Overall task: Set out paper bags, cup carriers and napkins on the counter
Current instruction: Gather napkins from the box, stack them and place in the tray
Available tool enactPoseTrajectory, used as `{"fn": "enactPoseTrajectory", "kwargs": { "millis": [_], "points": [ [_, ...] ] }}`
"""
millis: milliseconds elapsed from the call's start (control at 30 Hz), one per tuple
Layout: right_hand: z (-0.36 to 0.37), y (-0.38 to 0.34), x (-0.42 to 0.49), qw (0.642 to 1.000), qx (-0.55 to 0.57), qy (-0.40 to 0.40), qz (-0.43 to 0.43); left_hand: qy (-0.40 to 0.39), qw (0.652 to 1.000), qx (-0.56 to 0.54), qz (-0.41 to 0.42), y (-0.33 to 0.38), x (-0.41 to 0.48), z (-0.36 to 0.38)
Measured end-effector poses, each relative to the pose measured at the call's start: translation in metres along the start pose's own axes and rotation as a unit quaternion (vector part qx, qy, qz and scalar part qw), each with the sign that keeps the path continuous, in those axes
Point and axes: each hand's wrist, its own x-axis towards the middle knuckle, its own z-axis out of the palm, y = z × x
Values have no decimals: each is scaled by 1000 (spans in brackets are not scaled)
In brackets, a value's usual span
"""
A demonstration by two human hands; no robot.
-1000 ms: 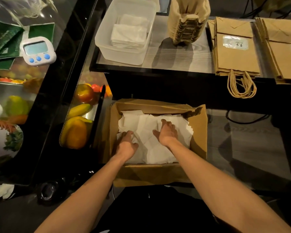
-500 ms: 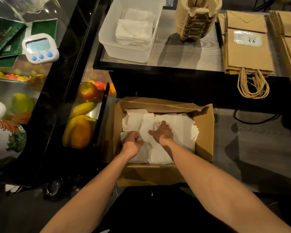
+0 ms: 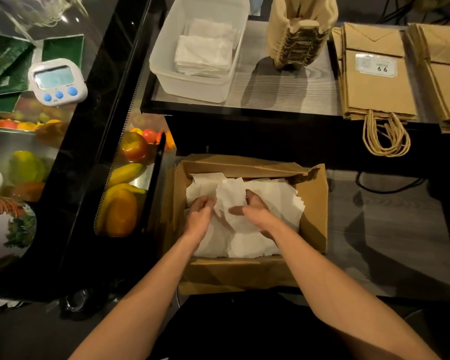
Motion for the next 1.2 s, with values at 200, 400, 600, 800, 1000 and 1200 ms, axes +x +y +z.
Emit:
{"fn": "enactPoseTrajectory", "kwargs": {
  "millis": [200,400,600,800,1000,1200],
  "points": [
    [-15,5,-11,983,152,-103,-9,-156,954,-250,-60,20,-17,2],
    [-2,0,-16,995,4,38,-88,-174,946,-250,-106,25,-17,8],
    [-2,6,-19,988,0,114,-106,-158,945,-260,-118,19,-8,5],
    [-1,3,-26,959,-143,189,-157,-146,957,-228,-101,17,-9,5],
    [1,-7,-19,936,-293,98,-169,-157,965,-188,-94,16,-13,8],
    [0,-5,-22,978,-54,116,-168,-150,956,-221,-118,11,-9,5]
  ]
}}
